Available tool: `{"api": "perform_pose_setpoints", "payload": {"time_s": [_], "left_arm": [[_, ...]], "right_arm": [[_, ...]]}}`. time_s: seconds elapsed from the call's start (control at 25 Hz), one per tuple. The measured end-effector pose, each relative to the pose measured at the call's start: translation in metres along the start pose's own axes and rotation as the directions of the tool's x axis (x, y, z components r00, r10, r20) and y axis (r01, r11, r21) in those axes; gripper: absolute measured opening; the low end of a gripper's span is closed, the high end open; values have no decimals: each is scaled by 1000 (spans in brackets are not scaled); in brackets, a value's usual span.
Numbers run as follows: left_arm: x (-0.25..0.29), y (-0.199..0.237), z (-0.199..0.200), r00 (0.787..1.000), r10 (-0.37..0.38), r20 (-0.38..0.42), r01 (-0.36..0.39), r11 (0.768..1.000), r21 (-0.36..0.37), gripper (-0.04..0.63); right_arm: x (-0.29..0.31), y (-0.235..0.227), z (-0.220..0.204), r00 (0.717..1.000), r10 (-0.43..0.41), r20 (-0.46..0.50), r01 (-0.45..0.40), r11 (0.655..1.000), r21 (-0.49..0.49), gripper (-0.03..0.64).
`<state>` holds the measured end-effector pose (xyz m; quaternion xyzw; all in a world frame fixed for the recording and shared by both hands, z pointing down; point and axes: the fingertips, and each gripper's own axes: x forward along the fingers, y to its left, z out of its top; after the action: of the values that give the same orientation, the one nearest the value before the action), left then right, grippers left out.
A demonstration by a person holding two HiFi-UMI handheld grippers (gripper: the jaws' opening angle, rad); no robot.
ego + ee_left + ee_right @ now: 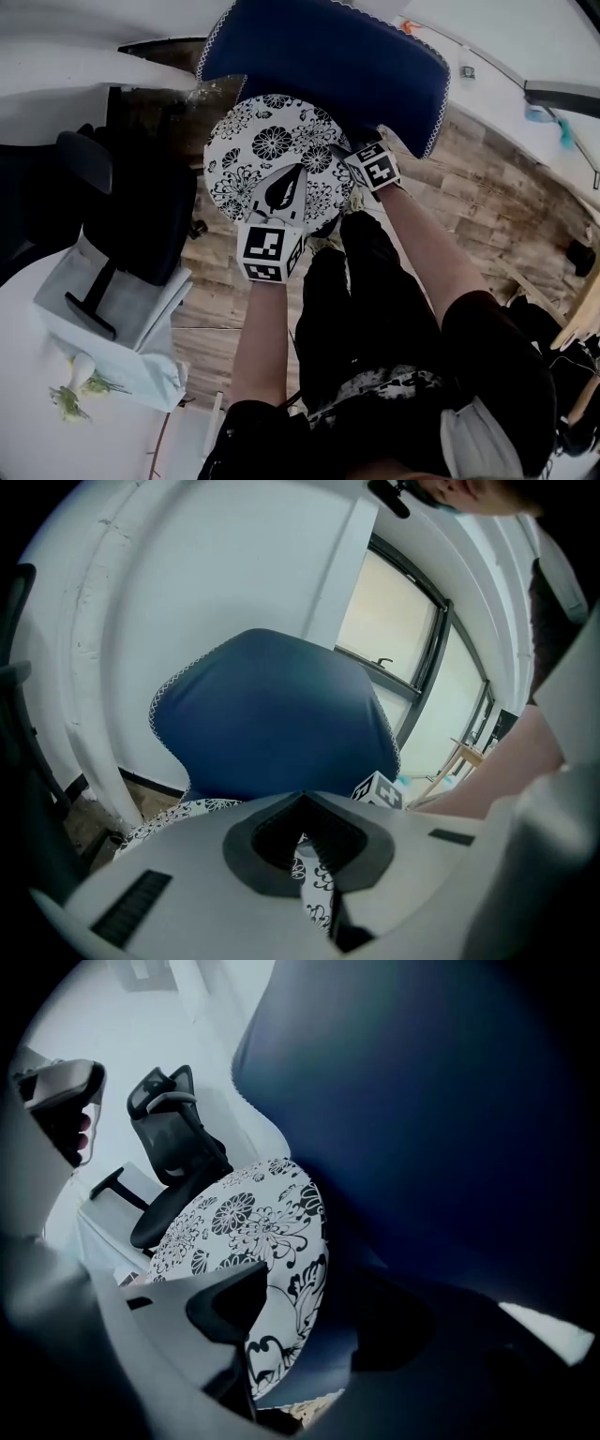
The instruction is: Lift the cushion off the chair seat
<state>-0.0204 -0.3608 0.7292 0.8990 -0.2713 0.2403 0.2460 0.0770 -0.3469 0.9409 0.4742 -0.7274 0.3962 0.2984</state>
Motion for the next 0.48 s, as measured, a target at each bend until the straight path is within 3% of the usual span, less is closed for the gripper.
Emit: {"api": "perform_pose_setpoints", "payload": {"time_s": [0.24, 0.48], "left_arm": [[4, 4, -10, 1000, 2, -9, -2, 1000, -17, 12], [3, 9, -14, 1000, 7, -17, -7, 1000, -25, 12]], "right_arm": [[17, 1, 1, 1000, 16, -27, -17, 1000, -12, 259], [24, -3, -6, 998, 22, -53, -20, 999, 44, 259]]}}
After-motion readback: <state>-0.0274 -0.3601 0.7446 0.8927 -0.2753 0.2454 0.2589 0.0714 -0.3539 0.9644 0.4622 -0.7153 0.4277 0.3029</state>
